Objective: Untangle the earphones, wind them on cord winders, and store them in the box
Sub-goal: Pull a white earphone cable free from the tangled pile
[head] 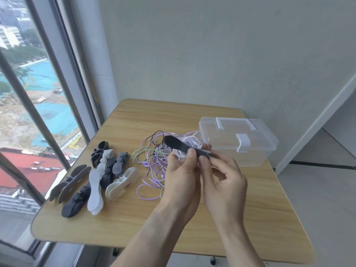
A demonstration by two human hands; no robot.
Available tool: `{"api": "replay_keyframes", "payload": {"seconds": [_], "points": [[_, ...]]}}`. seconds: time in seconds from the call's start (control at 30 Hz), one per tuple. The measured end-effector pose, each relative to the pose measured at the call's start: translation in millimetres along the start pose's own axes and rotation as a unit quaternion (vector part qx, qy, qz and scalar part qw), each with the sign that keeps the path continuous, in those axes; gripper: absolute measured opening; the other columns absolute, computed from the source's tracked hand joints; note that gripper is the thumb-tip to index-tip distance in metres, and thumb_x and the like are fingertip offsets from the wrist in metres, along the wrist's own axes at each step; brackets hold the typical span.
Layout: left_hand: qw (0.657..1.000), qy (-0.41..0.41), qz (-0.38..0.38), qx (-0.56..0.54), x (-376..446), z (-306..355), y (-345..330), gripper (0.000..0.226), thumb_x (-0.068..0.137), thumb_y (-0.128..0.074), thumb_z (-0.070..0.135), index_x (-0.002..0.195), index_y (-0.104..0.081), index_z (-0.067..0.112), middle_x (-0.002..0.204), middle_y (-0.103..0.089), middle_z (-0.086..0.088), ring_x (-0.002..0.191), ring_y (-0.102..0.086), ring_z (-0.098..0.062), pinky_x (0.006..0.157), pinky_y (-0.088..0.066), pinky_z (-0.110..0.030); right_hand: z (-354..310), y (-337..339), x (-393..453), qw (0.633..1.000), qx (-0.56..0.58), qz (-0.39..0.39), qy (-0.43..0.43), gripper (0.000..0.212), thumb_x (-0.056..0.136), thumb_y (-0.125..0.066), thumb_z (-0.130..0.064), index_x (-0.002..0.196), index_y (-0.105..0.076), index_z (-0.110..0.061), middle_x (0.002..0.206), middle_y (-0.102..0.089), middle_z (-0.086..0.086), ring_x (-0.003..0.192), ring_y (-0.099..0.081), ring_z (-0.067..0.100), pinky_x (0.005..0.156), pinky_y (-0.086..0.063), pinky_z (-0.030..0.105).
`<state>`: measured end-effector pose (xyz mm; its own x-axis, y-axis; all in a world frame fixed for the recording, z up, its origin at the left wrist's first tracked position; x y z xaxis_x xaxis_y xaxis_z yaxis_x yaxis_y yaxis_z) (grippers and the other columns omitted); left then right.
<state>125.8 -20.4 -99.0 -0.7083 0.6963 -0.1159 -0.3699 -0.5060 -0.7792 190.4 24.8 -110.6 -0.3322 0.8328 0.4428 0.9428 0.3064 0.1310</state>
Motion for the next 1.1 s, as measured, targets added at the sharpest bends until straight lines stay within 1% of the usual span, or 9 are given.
{"api": "replay_keyframes", "payload": {"seconds": [0.2, 0.37, 0.47, 0.57, 0.7, 0.8, 0.87, 1.0, 1.1], "points": [[0.984, -0.098, -0.023, 0.149, -4, -17, -14, 0.026, 0.096, -0.06, 0.004, 0.12, -0.051, -0.005, 0.103, -0.074, -0.02, 0.095, -0.071, -0.029, 0.093, -0.054, -0.034, -7, 22, 16, 0.977, 0.178, 0.08, -0.091, 0.027, 0.089, -0.07, -0.001, 0.11, -0.059, -0.013, 0.092, -0.078, 0.003, 0.089, -0.075, 0.026, 0.078, -0.058, 0.029], [0.956, -0.131, -0.047, 0.257, -6, -40, -27, 0.025, 0.098, -0.062, 0.017, 0.115, -0.047, 0.009, 0.108, -0.072, -0.01, 0.1, -0.071, -0.025, 0.088, -0.055, -0.035, -4, 37, 31, 0.979, 0.151, 0.048, -0.127, 0.015, 0.097, -0.063, -0.011, 0.11, -0.069, -0.01, 0.089, -0.075, -0.017, 0.087, -0.071, 0.001, 0.077, -0.053, 0.018], [0.921, -0.155, -0.07, 0.35, -1, -48, -34, 0.013, 0.1, -0.055, 0.013, 0.106, -0.044, 0.014, 0.105, -0.07, -0.007, 0.095, -0.069, -0.013, 0.08, -0.053, -0.022, -1, 50, 36, 0.969, 0.174, 0.056, -0.169, 0.019, 0.101, -0.058, -0.017, 0.1, -0.073, -0.006, 0.087, -0.078, 0.0, 0.088, -0.075, 0.017, 0.08, -0.056, 0.029], [0.887, -0.159, -0.14, 0.411, 2, -53, -42, 0.011, 0.102, -0.051, 0.014, 0.111, -0.048, 0.02, 0.107, -0.069, 0.001, 0.099, -0.066, -0.009, 0.082, -0.049, -0.018, 8, 69, 48, 0.958, 0.203, 0.047, -0.198, 0.021, 0.103, -0.055, -0.019, 0.105, -0.07, -0.006, 0.082, -0.077, 0.0, 0.084, -0.075, 0.016, 0.079, -0.055, 0.024], [0.753, -0.258, -0.136, 0.591, 11, -53, -38, 0.031, 0.097, -0.051, 0.005, 0.122, -0.055, 0.024, 0.11, -0.053, 0.012, 0.102, -0.053, -0.008, 0.084, -0.037, -0.008, 27, 99, 62, 0.938, 0.251, 0.043, -0.236, 0.021, 0.097, -0.063, -0.019, 0.115, -0.066, -0.009, 0.093, -0.07, 0.003, 0.072, -0.065, 0.011, 0.083, -0.051, 0.031], [0.729, -0.339, 0.013, 0.594, 20, -41, -38, 0.047, 0.093, -0.042, -0.01, 0.128, -0.056, 0.017, 0.107, -0.05, 0.002, 0.098, -0.047, -0.009, 0.083, -0.036, -0.01, 37, 118, 66, 0.91, 0.304, 0.087, -0.269, 0.031, 0.096, -0.065, -0.019, 0.124, -0.063, -0.004, 0.098, -0.072, 0.003, 0.087, -0.068, 0.011, 0.081, -0.051, 0.024], [0.679, -0.381, 0.015, 0.627, 31, -38, -44, 0.052, 0.087, -0.051, -0.006, 0.134, -0.05, 0.016, 0.118, -0.05, -0.001, 0.111, -0.044, -0.014, 0.095, -0.034, -0.022, 45, 123, 68, 0.885, 0.335, 0.112, -0.304, 0.04, 0.095, -0.068, -0.019, 0.13, -0.058, -0.003, 0.103, -0.07, 0.001, 0.089, -0.067, 0.012, 0.076, -0.051, 0.023], [0.463, -0.378, -0.098, 0.796, 59, -53, -51, 0.096, 0.078, -0.076, 0.023, 0.153, -0.017, 0.025, 0.154, -0.034, -0.004, 0.148, -0.02, -0.026, 0.117, -0.018, -0.043, 49, 114, 70, 0.831, 0.405, 0.11, -0.366, 0.046, 0.089, -0.075, -0.022, 0.128, -0.062, -0.002, 0.104, -0.07, 0.004, 0.081, -0.062, 0.01, 0.07, -0.05, 0.022], [0.337, -0.367, -0.124, 0.858, 78, -61, -47, 0.095, 0.075, -0.083, 0.029, 0.149, -0.023, 0.022, 0.148, -0.044, -0.012, 0.145, -0.034, -0.031, 0.116, -0.021, -0.05, 51, 108, 72, 0.813, 0.425, 0.101, -0.386, 0.038, 0.088, -0.076, -0.024, 0.12, -0.068, -0.004, 0.114, -0.071, 0.008, 0.083, -0.06, 0.011, 0.074, -0.049, 0.023]]}}
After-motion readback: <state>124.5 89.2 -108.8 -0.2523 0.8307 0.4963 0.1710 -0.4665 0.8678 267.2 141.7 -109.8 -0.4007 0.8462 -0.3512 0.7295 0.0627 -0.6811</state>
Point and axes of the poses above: each hand's wrist, its own x-axis towards the middle knuckle, its own y-axis out of the back of the hand, z = x × y, the point moved 1 cm from there along x, towards the middle knuckle
